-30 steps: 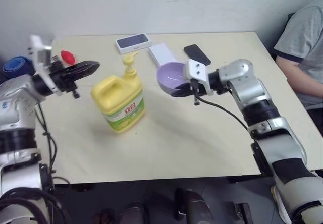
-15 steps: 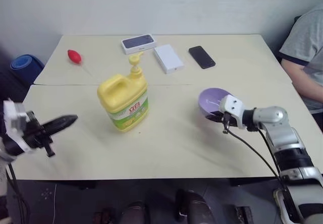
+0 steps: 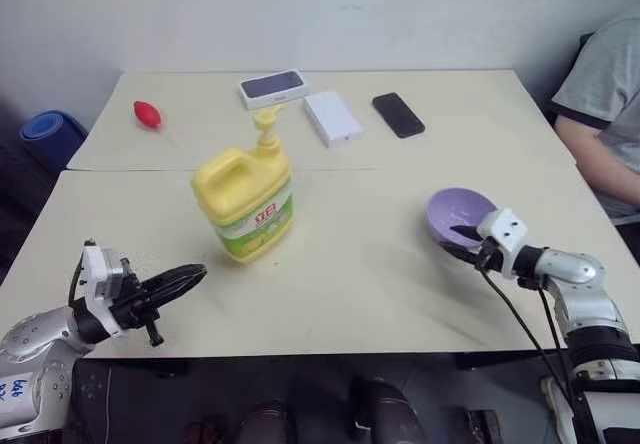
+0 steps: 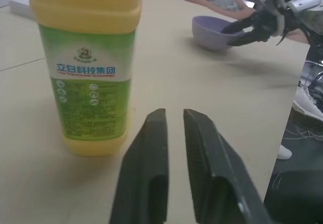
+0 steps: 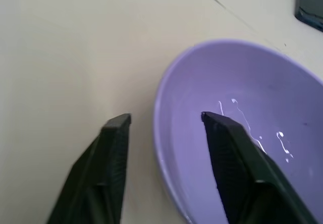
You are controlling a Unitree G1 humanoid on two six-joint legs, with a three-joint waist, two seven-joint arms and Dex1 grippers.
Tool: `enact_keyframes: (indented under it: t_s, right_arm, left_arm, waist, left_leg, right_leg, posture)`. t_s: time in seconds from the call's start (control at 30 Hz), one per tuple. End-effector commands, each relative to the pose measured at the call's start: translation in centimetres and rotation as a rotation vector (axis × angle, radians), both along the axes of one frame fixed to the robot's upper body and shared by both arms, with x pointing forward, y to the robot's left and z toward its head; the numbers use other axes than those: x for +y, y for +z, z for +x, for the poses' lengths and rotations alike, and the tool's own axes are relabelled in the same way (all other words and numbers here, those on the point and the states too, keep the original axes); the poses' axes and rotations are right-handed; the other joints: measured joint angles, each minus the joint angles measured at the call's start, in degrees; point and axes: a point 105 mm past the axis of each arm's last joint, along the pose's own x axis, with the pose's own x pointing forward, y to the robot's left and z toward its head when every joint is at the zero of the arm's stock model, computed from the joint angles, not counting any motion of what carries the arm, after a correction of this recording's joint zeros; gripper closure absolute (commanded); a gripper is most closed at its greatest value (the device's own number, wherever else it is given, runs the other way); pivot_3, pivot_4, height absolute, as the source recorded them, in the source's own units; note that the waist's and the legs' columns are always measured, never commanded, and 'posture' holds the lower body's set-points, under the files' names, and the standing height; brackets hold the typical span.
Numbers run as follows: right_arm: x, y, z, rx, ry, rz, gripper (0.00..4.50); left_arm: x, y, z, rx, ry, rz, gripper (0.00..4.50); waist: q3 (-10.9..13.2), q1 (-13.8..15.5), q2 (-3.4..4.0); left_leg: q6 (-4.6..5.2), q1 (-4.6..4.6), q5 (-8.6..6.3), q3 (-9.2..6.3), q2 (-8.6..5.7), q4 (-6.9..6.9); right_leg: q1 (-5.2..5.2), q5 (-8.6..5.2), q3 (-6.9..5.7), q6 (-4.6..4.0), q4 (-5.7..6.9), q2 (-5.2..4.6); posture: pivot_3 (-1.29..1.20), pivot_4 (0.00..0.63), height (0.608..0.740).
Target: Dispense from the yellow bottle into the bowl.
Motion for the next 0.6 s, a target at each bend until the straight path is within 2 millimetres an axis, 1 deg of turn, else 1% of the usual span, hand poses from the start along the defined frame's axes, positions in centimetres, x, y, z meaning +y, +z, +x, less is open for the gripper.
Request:
enact_keyframes:
  t_s: [0.03,0.07,0.1,0.13,0.2,0.23,0.27,0.3,0.33,0.4,0.47,0.5,0.6]
  right_arm:
    - [-0.3,3.8,-1.9,-0.105,0.111,0.057,0.78]
    - [0.2,4.5,-2.6,-0.124,0.149,0.065,0.48]
    - [0.5,4.9,-3.2,-0.135,0.174,0.070,0.07]
    - [1.4,5.3,-4.4,-0.139,0.233,0.074,0.00]
    - [3.1,5.2,-6.4,-0.126,0.322,0.087,0.00]
    - [4.0,4.8,-7.6,-0.110,0.368,0.088,0.00]
    - [4.5,4.4,-8.3,-0.098,0.390,0.088,0.00]
    - [5.0,3.4,-9.2,-0.075,0.420,0.079,0.00]
    - [5.5,2.4,-9.8,-0.064,0.436,0.072,0.00]
    - [5.9,0.8,-10.6,-0.052,0.455,0.051,0.00]
    - [5.7,-0.4,-10.8,-0.065,0.427,0.041,0.00]
    - [5.7,-0.7,-10.7,-0.070,0.411,0.043,0.00]
    - [5.5,-1.2,-10.7,-0.101,0.374,0.034,0.00]
  left_arm:
    - [1.1,0.2,-0.8,-0.003,0.044,0.054,2.62]
    - [1.5,-0.1,-1.1,0.003,0.062,0.068,2.35]
    - [1.8,-0.2,-1.3,0.006,0.074,0.078,1.98]
    - [2.3,-1.0,-1.9,0.028,0.095,0.106,1.74]
    - [3.0,-2.3,-3.4,0.049,0.105,0.169,1.14]
    - [3.3,-3.3,-4.2,0.063,0.112,0.213,0.85]
    - [3.4,-3.8,-4.7,0.069,0.113,0.241,0.57]
    - [3.6,-4.7,-5.4,0.074,0.115,0.287,0.25]
    - [3.7,-5.4,-5.8,0.067,0.126,0.324,0.03]
    - [3.7,-6.1,-6.1,0.039,0.149,0.373,0.03]
    - [3.4,-6.1,-5.9,0.006,0.169,0.386,0.03]
    - [3.3,-6.1,-5.8,-0.003,0.175,0.385,0.03]
    - [2.8,-5.4,-4.6,-0.075,0.225,0.393,0.03]
  waist:
    - [0.0,0.1,0.01]
    - [0.0,0.1,0.01]
    - [0.0,0.1,0.01]
    - [0.0,0.1,0.01]
    - [0.0,0.1,0.00]
    - [0.0,0.1,0.00]
    - [0.0,0.1,0.00]
    - [0.0,0.1,-0.01]
    - [0.0,0.1,-0.02]
    - [0.0,0.2,-0.09]
    - [0.0,0.6,-0.10]
    - [-0.1,0.9,-0.10]
    - [-0.1,1.3,-0.10]
  left_leg:
    - [0.03,0.01,-0.02,0.00,0.00,-0.02]
    - [0.05,0.00,-0.03,0.00,-0.01,-0.02]
    - [0.06,0.00,-0.04,-0.01,0.00,-0.01]
    - [0.06,0.03,-0.04,-0.01,0.00,-0.02]
    - [0.05,0.05,-0.06,-0.03,0.02,-0.05]
    - [0.02,0.17,-0.10,0.00,0.02,-0.14]
    - [0.03,0.23,-0.11,0.04,0.02,-0.23]
    - [0.04,0.31,-0.11,0.06,0.01,-0.31]
    - [0.08,0.35,-0.15,0.08,0.00,-0.31]
    - [0.12,0.51,-0.20,0.10,0.00,-0.33]
    - [0.17,0.53,-0.25,0.09,-0.04,-0.32]
    - [0.20,0.54,-0.27,0.10,-0.06,-0.32]
    - [0.20,0.54,-0.27,0.11,-0.07,-0.32]
  right_leg:
    - [0.00,0.00,-0.01,0.00,-0.02,-0.04]
    - [0.00,0.00,-0.03,0.00,-0.03,-0.07]
    - [0.00,0.00,-0.04,0.00,-0.04,-0.08]
    - [0.03,0.00,-0.04,0.00,-0.04,-0.08]
    - [0.03,-0.01,-0.05,-0.01,-0.05,-0.08]
    - [0.08,-0.02,-0.04,-0.03,-0.08,-0.07]
    - [0.11,-0.02,-0.03,-0.04,-0.13,-0.08]
    - [0.17,-0.02,-0.02,-0.04,-0.27,-0.08]
    - [0.19,-0.02,-0.02,-0.04,-0.31,-0.08]
    - [0.34,-0.03,-0.01,-0.04,-0.44,-0.09]
    - [0.36,-0.03,-0.01,-0.05,-0.45,-0.15]
    - [0.36,-0.03,0.00,-0.05,-0.43,-0.19]
    - [0.35,-0.03,0.02,-0.05,-0.41,-0.22]
  posture:
    - [0.00,0.150,0.740]
    - [0.00,0.150,0.740]
    - [0.00,0.150,0.740]
    - [0.00,0.150,0.740]
    - [0.00,0.150,0.740]
    - [0.00,0.150,0.740]
    - [0.00,0.150,0.740]
    - [0.00,0.150,0.740]
    - [0.00,0.150,0.740]
    - [0.00,0.150,0.740]
    - [0.00,0.150,0.740]
    - [0.00,0.150,0.740]
    - [0.00,0.150,0.740]
